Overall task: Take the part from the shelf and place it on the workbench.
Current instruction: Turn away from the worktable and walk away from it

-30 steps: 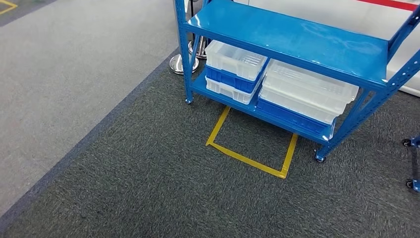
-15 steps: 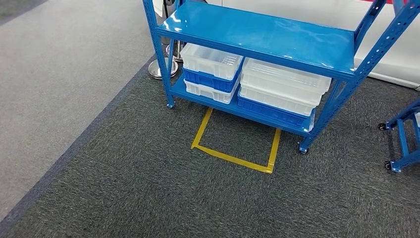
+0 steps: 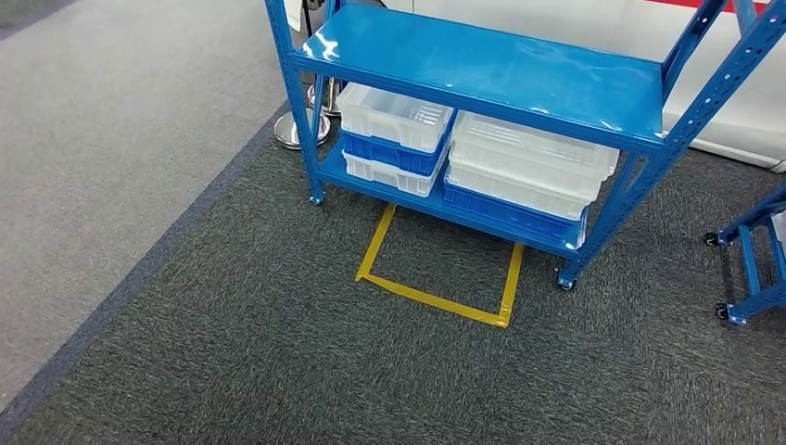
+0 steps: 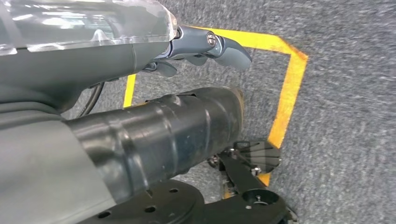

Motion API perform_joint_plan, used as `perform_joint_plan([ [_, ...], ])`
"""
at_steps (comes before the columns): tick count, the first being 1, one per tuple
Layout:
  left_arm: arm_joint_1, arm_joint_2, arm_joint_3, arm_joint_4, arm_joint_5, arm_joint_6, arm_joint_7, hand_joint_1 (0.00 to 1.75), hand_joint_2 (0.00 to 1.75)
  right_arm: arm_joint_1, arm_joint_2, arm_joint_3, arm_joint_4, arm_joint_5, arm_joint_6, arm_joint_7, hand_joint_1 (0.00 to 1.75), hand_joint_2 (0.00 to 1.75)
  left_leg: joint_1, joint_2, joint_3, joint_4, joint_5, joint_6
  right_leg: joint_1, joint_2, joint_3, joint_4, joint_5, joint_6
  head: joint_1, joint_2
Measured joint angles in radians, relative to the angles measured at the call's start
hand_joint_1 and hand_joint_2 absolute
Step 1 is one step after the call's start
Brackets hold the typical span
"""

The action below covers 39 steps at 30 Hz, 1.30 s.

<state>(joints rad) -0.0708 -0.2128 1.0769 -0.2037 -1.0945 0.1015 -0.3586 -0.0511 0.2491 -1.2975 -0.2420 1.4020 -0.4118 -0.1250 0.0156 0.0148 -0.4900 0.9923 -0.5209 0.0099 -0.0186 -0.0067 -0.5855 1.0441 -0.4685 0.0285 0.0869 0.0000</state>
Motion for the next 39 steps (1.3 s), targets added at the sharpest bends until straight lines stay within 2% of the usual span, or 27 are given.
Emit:
perform_joint_plan([
  [3, -0.004, 0.0, 0.0, 0.0, 0.0, 0.0, 0.0, 0.0, 0.0, -0.001, 0.0, 0.001, 0.001, 0.0, 0.003, 0.001, 0.0, 0.0, 0.001, 0.003, 0.008, -0.002, -0.01, -0.018, 0.005, 0.003, 0.008, -0.015, -0.009, -0.023, -0.001, 0.0],
  [5, -0.004, 0.0, 0.0, 0.0, -0.001, 0.0, 0.0, 0.0, 0.0, 0.0, -0.001, 0.002, 0.001, 0.0, 0.007, 0.002, 0.0, 0.0, 0.005, 0.0, -0.005, 0.039, -0.038, -0.027, 0.003, 0.004, 0.018, -0.021, -0.012, -0.038, -0.002, 0.0],
  [6, -0.004, 0.0, 0.0, 0.0, -0.001, 0.0, 0.0, 0.0, 0.0, 0.0, -0.001, 0.002, 0.001, 0.0, 0.008, 0.003, 0.0, 0.0, 0.006, -0.003, -0.029, 0.092, -0.064, -0.029, 0.003, 0.004, 0.023, -0.024, -0.015, -0.045, -0.003, 0.0],
  [8, -0.002, 0.0, 0.0, 0.0, -0.001, 0.0, 0.001, 0.0, 0.0, -0.001, -0.001, 0.002, 0.001, 0.0, 0.011, 0.003, 0.0, 0.0, 0.006, -0.005, -0.108, 0.231, -0.119, -0.032, 0.006, 0.005, 0.028, -0.024, -0.021, -0.054, -0.004, 0.0],
  [9, -0.001, 0.0, 0.0, 0.0, -0.001, 0.0, 0.001, 0.0, 0.0, -0.001, -0.001, 0.003, 0.001, 0.0, 0.012, 0.003, 0.0, 0.0, 0.006, -0.005, -0.142, 0.283, -0.127, -0.032, 0.009, 0.007, 0.032, -0.024, -0.025, -0.057, -0.004, 0.0],
  [10, 0.001, 0.0, 0.0, 0.0, -0.002, 0.0, 0.001, 0.0, 0.0, 0.0, -0.001, 0.003, 0.001, 0.0, 0.012, 0.003, 0.0, 0.0, 0.006, -0.005, -0.161, 0.3, -0.115, -0.03, 0.011, 0.011, 0.038, -0.023, -0.03, -0.058, -0.004, 0.0],
  [11, 0.002, 0.0, 0.0, 0.0, -0.002, 0.0, 0.001, 0.0, 0.0, 0.0, -0.001, 0.003, 0.001, 0.0, 0.013, 0.003, 0.0, 0.0, 0.005, -0.005, -0.162, 0.278, -0.082, -0.027, 0.013, 0.014, 0.046, -0.023, -0.035, -0.058, -0.004, 0.0],
  [13, 0.003, 0.001, 0.0, 0.0, -0.002, 0.0, 0.001, 0.0, 0.0, 0.001, 0.0, 0.003, 0.002, 0.001, 0.013, 0.005, 0.0, 0.0, 0.0, -0.007, -0.123, 0.154, 0.009, -0.013, 0.015, 0.019, 0.062, -0.024, -0.047, -0.056, -0.003, 0.0],
  [14, 0.003, 0.001, 0.0, 0.0, -0.002, 0.0, 0.001, 0.0, 0.0, 0.0, 0.0, 0.004, 0.002, 0.002, 0.014, 0.005, 0.0, 0.0, -0.003, -0.008, -0.1, 0.094, 0.039, -0.006, 0.018, 0.021, 0.067, -0.022, -0.053, -0.053, -0.003, 0.0],
  [15, 0.003, 0.002, 0.0, 0.0, -0.002, 0.0, 0.001, 0.0, 0.0, 0.0, 0.0, 0.004, 0.003, 0.004, 0.014, 0.005, 0.0, 0.0, -0.007, -0.009, -0.086, 0.055, 0.053, 0.0, 0.018, 0.022, 0.069, -0.022, -0.058, -0.048, -0.002, 0.0],
  [17, 0.001, 0.003, 0.0, 0.0, -0.002, 0.0, 0.002, 0.0, 0.0, -0.001, 0.0, 0.006, 0.004, 0.008, 0.016, 0.005, 0.0, 0.0, -0.013, -0.01, -0.077, 0.034, 0.05, 0.005, 0.017, 0.023, 0.069, -0.024, -0.063, -0.037, -0.003, 0.0],
  [19, 0.002, 0.002, 0.001, 0.0, -0.002, 0.0, 0.001, 0.0, 0.0, -0.002, 0.0, 0.008, 0.003, 0.011, 0.016, 0.005, 0.0, 0.0, -0.008, -0.01, -0.068, 0.02, 0.051, 0.011, 0.017, 0.021, 0.073, -0.023, -0.07, -0.026, -0.003, 0.0],
  [20, 0.003, 0.002, 0.001, 0.0, -0.002, -0.001, 0.001, 0.0, 0.0, -0.002, 0.0, 0.008, 0.003, 0.012, 0.016, 0.005, 0.0, 0.0, -0.005, -0.01, -0.061, 0.011, 0.052, 0.016, 0.017, 0.019, 0.066, -0.003, -0.083, -0.021, -0.002, 0.0],
  [22, 0.002, 0.001, 0.001, 0.0, -0.002, -0.002, 0.001, 0.0, 0.0, -0.001, 0.0, 0.009, 0.003, 0.014, 0.017, 0.005, 0.0, 0.0, -0.001, -0.007, -0.048, 0.0, 0.05, 0.024, 0.014, 0.017, 0.014, 0.098, -0.13, -0.013, 0.001, 0.0],
  [23, 0.001, 0.001, 0.001, 0.0, -0.003, -0.002, 0.001, 0.0, 0.0, -0.001, 0.0, 0.009, 0.003, 0.014, 0.017, 0.005, 0.0, 0.0, -0.001, -0.006, -0.044, 0.0, 0.046, 0.026, 0.012, 0.016, -0.029, 0.169, -0.156, -0.01, 0.001, 0.0],
  [24, 0.001, 0.001, 0.001, 0.0, -0.003, -0.003, 0.001, 0.0, 0.0, -0.001, 0.0, 0.009, 0.003, 0.014, 0.017, 0.005, 0.0, 0.0, -0.001, -0.006, -0.04, 0.0, 0.041, 0.026, 0.009, 0.016, -0.068, 0.227, -0.17, -0.007, 0.001, 0.0],
  [25, 0.002, 0.001, 0.001, 0.0, -0.003, -0.003, 0.001, 0.0, 0.0, 0.0, 0.0, 0.009, 0.003, 0.014, 0.017, 0.005, 0.0, 0.0, 0.0, -0.005, -0.033, 0.001, 0.035, 0.025, 0.006, 0.015, -0.092, 0.254, -0.163, -0.004, 0.001, 0.0],
  [26, 0.002, 0.001, 0.001, 0.0, -0.003, -0.002, 0.001, 0.0, 0.0, 0.0, 0.0, 0.009, 0.003, 0.014, 0.017, 0.005, 0.0, 0.0, 0.0, -0.005, -0.024, 0.001, 0.027, 0.023, 0.003, 0.013, -0.098, 0.245, -0.134, -0.002, 0.001, 0.0],
  [28, 0.004, 0.001, 0.001, 0.0, -0.003, -0.002, 0.001, 0.0, 0.0, 0.003, -0.002, 0.009, 0.003, 0.014, 0.017, 0.005, 0.0, 0.0, 0.003, -0.006, -0.004, 0.003, 0.011, 0.015, -0.002, 0.009, -0.059, 0.13, -0.042, 0.001, 0.001, 0.0],
  [29, 0.004, 0.0, 0.001, 0.0, -0.003, -0.002, 0.001, 0.0, 0.0, 0.004, -0.002, 0.009, 0.003, 0.014, 0.017, 0.005, 0.0, 0.0, 0.002, -0.007, 0.003, 0.005, 0.002, 0.009, -0.001, 0.007, -0.035, 0.07, -0.012, 0.001, 0.001, 0.0],
  [30, 0.004, 0.0, 0.001, 0.0, -0.003, -0.002, 0.001, 0.0, 0.0, 0.004, -0.002, 0.009, 0.003, 0.015, 0.018, 0.005, 0.0, 0.0, 0.001, -0.007, 0.007, 0.007, -0.006, 0.002, 0.0, 0.006, -0.018, 0.029, 0.002, -0.003, 0.001, 0.0],
  [31, 0.003, 0.001, 0.001, 0.0, -0.003, -0.002, 0.001, 0.0, 0.0, 0.003, -0.002, 0.01, 0.004, 0.015, 0.018, 0.005, 0.0, 0.0, -0.001, -0.006, 0.009, 0.007, -0.011, -0.004, 0.003, 0.005, -0.009, 0.01, 0.0, -0.008, 0.0, 0.0],
  [34, -0.002, 0.001, 0.001, 0.0, -0.002, -0.002, 0.001, 0.0, 0.0, 0.001, -0.002, 0.012, 0.004, 0.015, 0.018, 0.004, 0.0, 0.0, 0.0, -0.004, 0.019, 0.003, -0.021, -0.02, 0.006, 0.008, -0.001, 0.002, -0.015, -0.03, -0.004, 0.0],
  [36, -0.004, 0.001, 0.001, 0.0, -0.002, -0.003, 0.001, 0.0, 0.0, 0.002, -0.002, 0.014, 0.004, 0.015, 0.018, 0.003, 0.0, 0.0, 0.003, -0.005, 0.008, 0.043, -0.045, -0.029, 0.004, 0.007, 0.012, -0.004, -0.022, -0.044, -0.005, 0.0],
  [37, -0.003, 0.001, 0.001, 0.0, -0.002, -0.003, 0.0, 0.0, 0.0, 0.002, -0.002, 0.014, 0.004, 0.015, 0.018, 0.002, 0.0, 0.0, 0.004, -0.006, -0.019, 0.099, -0.069, -0.032, 0.004, 0.006, 0.018, -0.006, -0.025, -0.05, -0.006, 0.0],
  [39, -0.002, 0.001, 0.001, 0.0, -0.002, -0.003, 0.0, 0.0, 0.0, 0.001, -0.002, 0.015, 0.004, 0.015, 0.018, 0.001, 0.0, 0.0, 0.004, -0.006, -0.106, 0.245, -0.119, -0.034, 0.009, 0.006, 0.026, -0.006, -0.034, -0.058, -0.007, 0.0],
])
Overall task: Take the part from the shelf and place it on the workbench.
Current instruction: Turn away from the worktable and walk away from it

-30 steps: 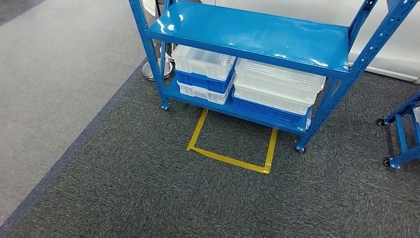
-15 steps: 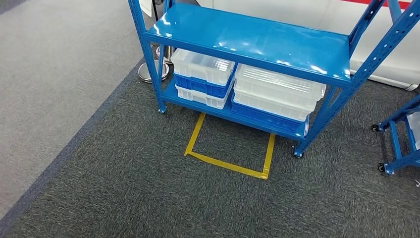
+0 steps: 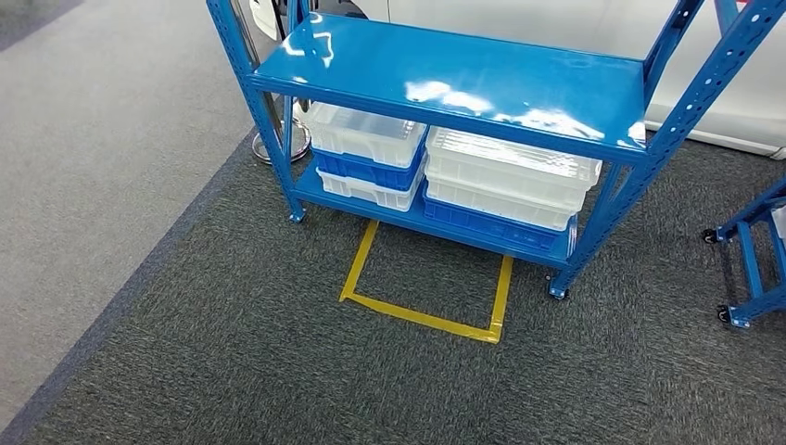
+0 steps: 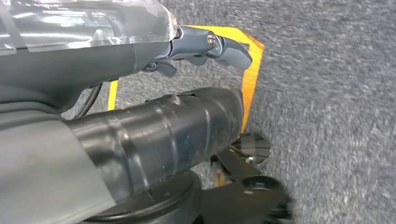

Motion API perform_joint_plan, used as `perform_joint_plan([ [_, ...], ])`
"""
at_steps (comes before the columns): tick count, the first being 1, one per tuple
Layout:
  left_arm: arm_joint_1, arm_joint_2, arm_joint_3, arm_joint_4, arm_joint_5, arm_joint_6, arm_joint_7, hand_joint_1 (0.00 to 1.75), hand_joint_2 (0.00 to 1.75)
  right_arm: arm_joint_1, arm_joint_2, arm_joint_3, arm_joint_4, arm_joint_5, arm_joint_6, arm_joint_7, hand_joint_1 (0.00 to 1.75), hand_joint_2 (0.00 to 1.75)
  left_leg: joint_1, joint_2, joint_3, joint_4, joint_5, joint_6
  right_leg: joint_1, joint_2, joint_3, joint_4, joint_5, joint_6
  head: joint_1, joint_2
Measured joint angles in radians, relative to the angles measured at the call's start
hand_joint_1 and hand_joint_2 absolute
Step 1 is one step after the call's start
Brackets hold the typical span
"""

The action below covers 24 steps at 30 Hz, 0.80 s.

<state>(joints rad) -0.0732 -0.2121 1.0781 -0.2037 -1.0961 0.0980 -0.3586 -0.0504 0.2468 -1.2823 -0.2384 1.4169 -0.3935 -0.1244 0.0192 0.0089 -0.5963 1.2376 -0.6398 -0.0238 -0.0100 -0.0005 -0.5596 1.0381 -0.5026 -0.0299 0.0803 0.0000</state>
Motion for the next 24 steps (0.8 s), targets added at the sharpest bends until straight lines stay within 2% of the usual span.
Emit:
perform_joint_plan([
  [1, 0.002, 0.0, 0.0, 0.0, 0.0, 0.0, 0.0, 0.0, 0.0, 0.0, 0.0, 0.0, 0.0, 0.0, 0.0, -0.001, 0.0, 0.0, 0.0, 0.0, -0.039, 0.053, -0.006, 0.001, 0.003, 0.002, 0.005, 0.0, -0.005, -0.002, 0.0, 0.0],
  [2, 0.003, 0.0, 0.0, 0.0, 0.0, 0.0, 0.0, 0.0, 0.0, 0.0, 0.0, 0.001, 0.0, 0.0, 0.0, -0.001, 0.0, 0.0, -0.001, 0.0, -0.062, 0.071, 0.008, 0.004, 0.006, 0.004, 0.012, 0.0, -0.011, -0.003, 0.0, 0.0],
  [3, 0.005, 0.0, 0.0, 0.0, 0.0, 0.0, 0.0, 0.0, 0.0, 0.0, 0.0, 0.001, 0.0, 0.0, 0.0, -0.001, 0.0, 0.0, -0.003, -0.001, -0.065, 0.047, 0.046, 0.01, 0.009, 0.006, 0.023, 0.0, -0.017, -0.003, 0.0, 0.0],
  [5, 0.006, 0.0, 0.0, 0.0, 0.0, 0.0, 0.0, 0.0, 0.0, 0.001, 0.0, 0.001, 0.0, 0.0, 0.001, -0.002, 0.0, 0.0, -0.01, -0.002, -0.032, -0.075, 0.142, 0.031, 0.013, 0.009, 0.043, -0.001, -0.032, -0.003, 0.001, 0.0],
  [6, 0.006, 0.001, 0.001, 0.0, 0.0, 0.0, 0.0, 0.0, 0.0, 0.001, 0.001, 0.001, 0.001, 0.0, 0.001, -0.002, 0.0, 0.0, -0.015, -0.002, -0.011, -0.134, 0.172, 0.042, 0.015, 0.01, 0.049, -0.001, -0.039, 0.0, 0.001, 0.0],
  [7, 0.005, 0.002, 0.001, 0.0, 0.001, 0.0, 0.0, 0.0, 0.0, 0.0, 0.002, 0.001, 0.001, 0.0, 0.001, -0.002, 0.0, 0.0, -0.02, -0.001, 0.002, -0.169, 0.183, 0.05, 0.015, 0.01, 0.052, -0.001, -0.044, 0.004, 0.001, 0.0],
  [9, 0.003, 0.003, 0.001, 0.0, 0.001, 0.0, 0.0, 0.0, 0.0, -0.002, 0.003, 0.001, 0.002, 0.0, 0.003, -0.002, 0.0, 0.0, -0.026, -0.001, 0.013, -0.194, 0.175, 0.056, 0.013, 0.009, 0.054, -0.006, -0.05, 0.015, 0.001, 0.0],
  [11, 0.004, 0.002, 0.002, 0.0, 0.002, -0.001, 0.0, 0.0, 0.0, -0.004, 0.002, 0.002, 0.002, 0.001, 0.003, -0.004, 0.0, 0.0, -0.019, -0.004, 0.029, -0.217, 0.177, 0.059, 0.012, 0.007, 0.061, -0.006, -0.056, 0.025, 0.001, 0.0],
  [12, 0.005, 0.001, 0.002, 0.0, 0.002, -0.002, 0.001, 0.0, 0.0, -0.005, 0.002, 0.002, 0.002, 0.002, 0.004, -0.005, 0.0, 0.0, -0.015, -0.004, 0.04, -0.23, 0.178, 0.061, 0.013, 0.006, 0.055, 0.013, -0.067, 0.03, 0.001, 0.0],
  [13, 0.005, 0.0, 0.002, 0.0, 0.003, -0.002, 0.001, 0.0, 0.0, -0.005, 0.002, 0.002, 0.002, 0.002, 0.004, -0.006, 0.0, 0.0, -0.011, -0.004, 0.051, -0.241, 0.179, 0.063, 0.012, 0.006, 0.035, 0.053, -0.085, 0.035, 0.002, 0.0],
  [14, 0.005, 0.0, 0.002, 0.0, 0.003, -0.003, 0.001, 0.0, 0.0, -0.004, 0.001, 0.002, 0.002, 0.002, 0.005, -0.006, 0.0, 0.0, -0.011, -0.003, 0.059, -0.246, 0.176, 0.065, 0.009, 0.006, 0.002, 0.109, -0.106, 0.04, 0.003, 0.0],
  [15, 0.004, 0.0, 0.002, 0.0, 0.003, -0.005, 0.001, 0.0, 0.0, -0.003, 0.001, 0.002, 0.002, 0.002, 0.005, -0.006, 0.0, 0.0, -0.011, -0.002, 0.064, -0.247, 0.171, 0.066, 0.005, 0.006, -0.04, 0.173, -0.127, 0.045, 0.003, 0.0],
  [16, 0.004, 0.0, 0.002, 0.0, 0.003, -0.006, 0.001, 0.0, 0.0, -0.003, 0.001, 0.002, 0.002, 0.002, 0.006, -0.006, 0.0, 0.0, -0.011, -0.002, 0.071, -0.246, 0.165, 0.066, 0.001, 0.006, -0.079, 0.226, -0.136, 0.049, 0.003, 0.0],
  [17, 0.004, 0.0, 0.003, 0.0, 0.003, -0.008, 0.001, 0.0, 0.0, -0.002, 0.0, 0.002, 0.002, 0.003, 0.007, -0.006, 0.0, 0.0, -0.01, -0.002, 0.079, -0.246, 0.158, 0.065, -0.002, 0.005, -0.104, 0.249, -0.126, 0.053, 0.002, 0.0],
  [18, 0.005, 0.0, 0.003, 0.0, 0.003, -0.009, 0.001, 0.0, 0.0, -0.002, -0.001, 0.002, 0.002, 0.003, 0.008, -0.006, 0.0, 0.0, -0.009, -0.003, 0.09, -0.246, 0.149, 0.062, -0.005, 0.005, -0.11, 0.236, -0.095, 0.056, 0.003, 0.0],
  [20, 0.008, -0.001, 0.004, 0.0, 0.003, -0.011, 0.001, 0.0, 0.0, 0.001, -0.003, 0.002, 0.002, 0.003, 0.01, -0.006, 0.0, 0.0, -0.006, -0.004, 0.114, -0.246, 0.13, 0.054, -0.01, 0.002, -0.077, 0.122, -0.003, 0.058, 0.003, 0.0],
  [21, 0.008, -0.002, 0.006, 0.0, 0.003, -0.012, 0.001, 0.0, 0.0, 0.002, -0.004, 0.002, 0.002, 0.003, 0.012, -0.006, 0.0, 0.0, -0.007, -0.004, 0.122, -0.244, 0.121, 0.048, -0.008, 0.001, -0.054, 0.064, 0.026, 0.057, 0.003, 0.0],
  [22, 0.007, -0.003, 0.007, 0.0, 0.003, -0.013, 0.001, 0.0, 0.0, 0.001, -0.005, 0.002, 0.002, 0.003, 0.013, -0.006, 0.0, 0.0, -0.007, -0.004, 0.127, -0.244, 0.113, 0.042, -0.007, 0.0, -0.039, 0.027, 0.041, 0.053, 0.003, 0.0],
  [24, 0.004, -0.003, 0.01, 0.0, 0.003, -0.014, 0.001, 0.0, 0.0, 0.0, -0.005, 0.002, 0.002, 0.003, 0.014, -0.005, 0.0, 0.0, -0.009, -0.004, 0.131, -0.245, 0.104, 0.029, 0.0, 0.0, -0.03, 0.008, 0.033, 0.041, 0.001, 0.0],
])
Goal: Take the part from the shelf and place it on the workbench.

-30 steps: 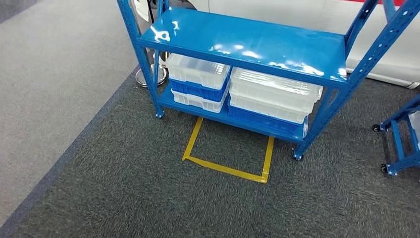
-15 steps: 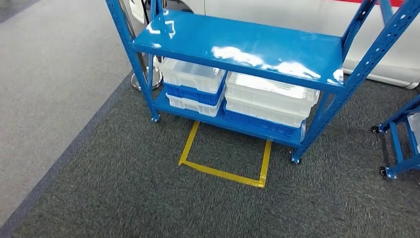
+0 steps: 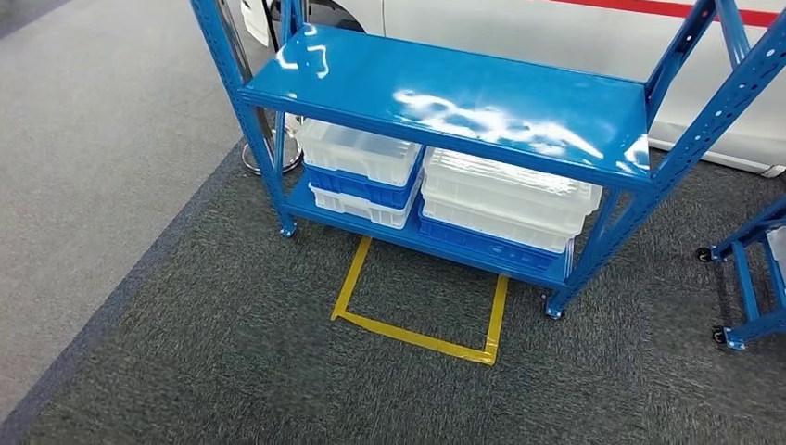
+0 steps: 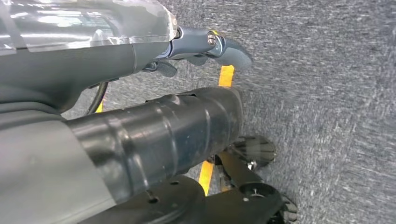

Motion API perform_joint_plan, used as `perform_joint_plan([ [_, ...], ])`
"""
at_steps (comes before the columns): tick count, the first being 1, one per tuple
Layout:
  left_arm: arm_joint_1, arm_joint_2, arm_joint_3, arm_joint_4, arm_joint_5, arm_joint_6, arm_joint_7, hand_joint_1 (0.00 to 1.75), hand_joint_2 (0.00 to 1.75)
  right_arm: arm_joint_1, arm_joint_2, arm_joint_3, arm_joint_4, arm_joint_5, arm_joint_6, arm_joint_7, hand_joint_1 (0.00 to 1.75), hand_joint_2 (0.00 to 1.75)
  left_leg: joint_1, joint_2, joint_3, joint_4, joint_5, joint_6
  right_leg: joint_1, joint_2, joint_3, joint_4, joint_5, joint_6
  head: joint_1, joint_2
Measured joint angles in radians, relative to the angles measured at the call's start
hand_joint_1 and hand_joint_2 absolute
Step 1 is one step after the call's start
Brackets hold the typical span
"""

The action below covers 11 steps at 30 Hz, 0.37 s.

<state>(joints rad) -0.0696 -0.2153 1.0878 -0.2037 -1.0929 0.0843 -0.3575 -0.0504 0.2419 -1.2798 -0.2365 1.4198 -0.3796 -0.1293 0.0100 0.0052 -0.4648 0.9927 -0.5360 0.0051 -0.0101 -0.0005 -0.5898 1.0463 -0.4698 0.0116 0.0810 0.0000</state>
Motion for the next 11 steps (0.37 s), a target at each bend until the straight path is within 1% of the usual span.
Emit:
perform_joint_plan([
  [2, -0.003, 0.0, 0.002, 0.0, 0.0, 0.0, 0.0, 0.0, 0.0, -0.001, 0.0, 0.0, 0.0, 0.0, 0.0, 0.0, 0.0, 0.0, 0.002, 0.001, 0.007, 0.001, -0.009, -0.01, -0.001, 0.002, 0.008, -0.006, -0.005, -0.014, -0.002, 0.0],
  [3, -0.004, 0.0, 0.002, 0.0, 0.0, 0.0, 0.0, 0.0, 0.0, 0.0, 0.0, 0.0, 0.0, 0.0, 0.0, 0.0, 0.0, 0.0, 0.003, 0.001, 0.003, 0.017, -0.02, -0.014, -0.003, 0.001, 0.015, -0.011, -0.008, -0.021, -0.004, 0.0],
  [4, -0.005, 0.0, 0.003, 0.0, 0.0, 0.0, 0.0, 0.0, 0.0, 0.0, 0.0, 0.0, 0.0, 0.0, 0.0, 0.0, 0.0, 0.0, 0.005, 0.0, -0.015, 0.057, -0.039, -0.018, -0.005, 0.0, 0.023, -0.015, -0.011, -0.027, -0.005, 0.0],
  [5, -0.005, 0.0, 0.004, 0.0, 0.0, 0.0, -0.001, 0.0, 0.0, 0.001, 0.0, 0.0, 0.0, 0.0, 0.0, 0.0, 0.0, 0.0, 0.006, 0.0, -0.048, 0.118, -0.063, -0.021, -0.005, -0.001, 0.029, -0.017, -0.015, -0.032, -0.006, 0.0],
  [6, -0.004, 0.0, 0.004, 0.0, 0.0, -0.001, -0.001, 0.0, 0.0, 0.001, -0.001, 0.0, 0.0, 0.0, 0.0, 0.0, 0.0, 0.0, 0.006, 0.0, -0.094, 0.193, -0.088, -0.023, -0.004, -0.001, 0.035, -0.018, -0.021, -0.036, -0.007, 0.0],
  [7, -0.003, 0.0, 0.005, 0.0, 0.0, -0.001, -0.001, 0.0, 0.0, 0.0, -0.001, 0.0, 0.0, 0.0, 0.0, 0.0, 0.0, 0.0, 0.006, 0.0, -0.141, 0.262, -0.105, -0.024, -0.003, -0.001, 0.04, -0.018, -0.027, -0.038, -0.007, 0.0],
  [8, -0.001, 0.0, 0.005, 0.0, 0.0, -0.001, -0.001, 0.0, 0.0, 0.0, -0.001, 0.0, 0.0, 0.0, 0.0, 0.0, 0.0, 0.0, 0.006, 0.0, -0.176, 0.304, -0.104, -0.024, -0.001, 0.001, 0.048, -0.018, -0.034, -0.039, -0.008, 0.0],
  [9, 0.001, 0.0, 0.005, 0.0, 0.0, -0.001, -0.001, 0.0, 0.0, 0.001, -0.001, 0.0, 0.0, 0.0, 0.0, 0.0, 0.0, 0.0, 0.006, 0.0, -0.196, 0.312, -0.083, -0.023, -0.001, 0.003, 0.058, -0.018, -0.041, -0.039, -0.007, 0.0],
  [10, 0.003, 0.0, 0.006, 0.0, 0.0, -0.001, -0.001, 0.0, 0.0, 0.001, -0.001, 0.0, 0.0, 0.0, 0.0, 0.0, 0.0, 0.0, 0.006, 0.0, -0.194, 0.279, -0.041, -0.02, 0.0, 0.005, 0.071, -0.018, -0.049, -0.037, -0.008, 0.0],
  [11, 0.003, 0.0, 0.006, 0.0, 0.0, -0.001, -0.001, 0.0, 0.0, 0.001, -0.001, 0.0, 0.0, 0.0, 0.0, 0.0, 0.0, 0.0, 0.006, 0.0, -0.192, 0.259, -0.017, -0.019, 0.0, 0.006, 0.077, -0.018, -0.054, -0.036, -0.007, 0.0],
])
